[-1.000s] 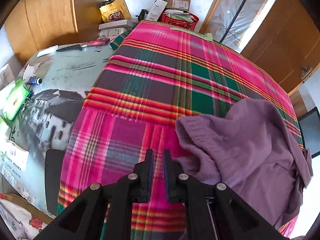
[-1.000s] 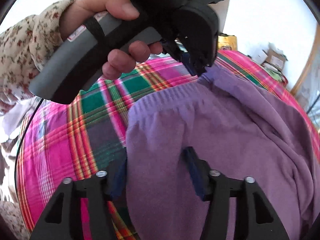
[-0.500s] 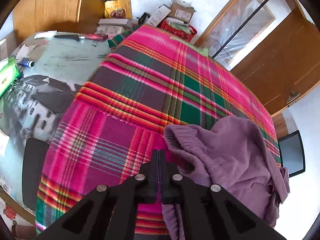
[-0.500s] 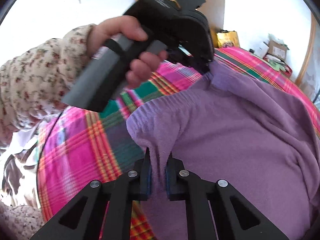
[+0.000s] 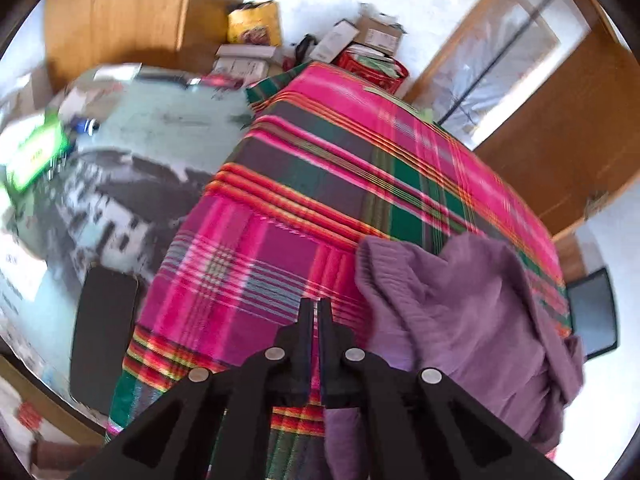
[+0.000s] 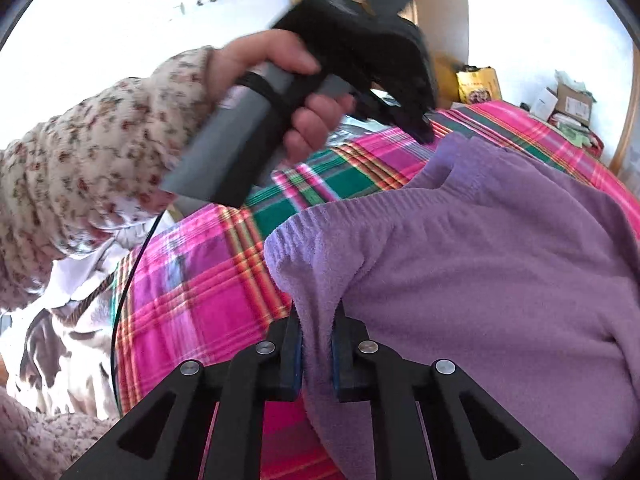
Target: Fold clothes
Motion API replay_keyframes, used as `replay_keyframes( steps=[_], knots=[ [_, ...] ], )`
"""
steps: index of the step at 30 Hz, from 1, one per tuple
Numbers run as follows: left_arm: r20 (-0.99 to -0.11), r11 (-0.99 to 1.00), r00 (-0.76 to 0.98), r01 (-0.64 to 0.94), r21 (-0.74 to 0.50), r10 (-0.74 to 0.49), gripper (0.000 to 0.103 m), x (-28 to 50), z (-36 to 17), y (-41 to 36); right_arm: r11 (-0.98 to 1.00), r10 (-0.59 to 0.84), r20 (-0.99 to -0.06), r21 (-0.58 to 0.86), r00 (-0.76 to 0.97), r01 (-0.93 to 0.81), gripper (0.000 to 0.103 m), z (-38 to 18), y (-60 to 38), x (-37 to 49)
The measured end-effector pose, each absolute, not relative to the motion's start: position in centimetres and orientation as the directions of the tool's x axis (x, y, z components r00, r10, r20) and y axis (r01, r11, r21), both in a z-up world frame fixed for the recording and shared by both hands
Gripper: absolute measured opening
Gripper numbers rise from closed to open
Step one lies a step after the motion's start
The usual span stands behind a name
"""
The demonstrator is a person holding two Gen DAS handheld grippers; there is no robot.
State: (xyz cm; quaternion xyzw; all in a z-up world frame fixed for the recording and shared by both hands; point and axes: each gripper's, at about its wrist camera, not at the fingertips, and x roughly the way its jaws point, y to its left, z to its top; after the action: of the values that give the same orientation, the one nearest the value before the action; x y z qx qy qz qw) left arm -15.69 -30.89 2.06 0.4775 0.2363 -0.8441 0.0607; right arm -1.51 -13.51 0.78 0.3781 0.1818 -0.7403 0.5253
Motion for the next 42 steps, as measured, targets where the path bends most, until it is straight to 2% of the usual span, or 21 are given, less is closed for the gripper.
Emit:
replay_keyframes(
  steps=[3, 7, 8, 9, 11, 18, 23, 29, 35, 42],
  knots=[
    [-0.837, -0.908, -0.540, 0.300, -0.291, 0.090, 0.000, -15.6, 2.9, -29.1, -0.384, -0.624, -0.761, 0.100, -0.178, 0.918, 0.012, 0.0, -13.9, -1.4],
    [-0.834, -0.933, -0.549, 0.272, -0.237, 0.052, 0.001, -15.1, 4.5, -27.4, -0.412, -0.626, -0.762, 0.144, -0.164, 0.900, 0.018, -0.3, -13.6, -2.8],
    [-0.834, -0.937, -0.551, 0.271, -0.222, 0.039, 0.001, -14.9, 4.8, -27.1, -0.408, -0.630, -0.760, 0.150, -0.159, 0.900, 0.024, -0.2, -13.5, -2.9],
    [-0.833, -0.940, -0.552, 0.270, -0.208, 0.025, 0.001, -14.7, 5.1, -26.8, -0.405, -0.632, -0.759, 0.151, -0.157, 0.902, 0.037, 0.0, -13.3, -2.9],
    [-0.831, -0.947, -0.557, 0.265, -0.184, 0.006, 0.001, -14.4, 5.7, -26.0, -0.405, -0.640, -0.750, 0.147, -0.165, 0.903, 0.045, 0.7, -12.2, -2.9],
    [-0.821, -0.974, -0.566, 0.136, -0.180, 0.073, 0.005, -13.4, 7.5, -20.5, -0.545, -0.651, -0.699, 0.159, -0.295, 0.823, 0.053, 3.2, -3.9, -5.1],
    [-0.815, -0.982, -0.557, -0.006, -0.188, 0.159, 0.005, -12.8, 8.0, -14.3, -0.719, -0.565, -0.668, 0.111, -0.484, 0.686, 0.053, 4.8, 4.6, -7.8],
    [-0.819, -0.969, -0.528, -0.212, -0.127, 0.223, 0.007, -12.0, 7.5, -5.5, -0.907, -0.322, -0.656, 0.006, -0.683, 0.422, 0.053, 6.4, 16.6, -9.7],
    [-0.838, -0.934, -0.464, -0.329, -0.137, 0.286, 0.007, -12.9, 6.5, 1.0, -0.969, -0.184, -0.658, -0.005, -0.730, 0.249, 0.053, 5.9, 23.5, -11.3],
    [-0.833, -0.915, -0.420, -0.333, -0.227, 0.360, 0.008, -14.8, 5.9, 4.9, -0.963, -0.156, -0.666, -0.062, -0.730, 0.262, 0.053, 5.1, 24.0, -11.8]
  ],
)
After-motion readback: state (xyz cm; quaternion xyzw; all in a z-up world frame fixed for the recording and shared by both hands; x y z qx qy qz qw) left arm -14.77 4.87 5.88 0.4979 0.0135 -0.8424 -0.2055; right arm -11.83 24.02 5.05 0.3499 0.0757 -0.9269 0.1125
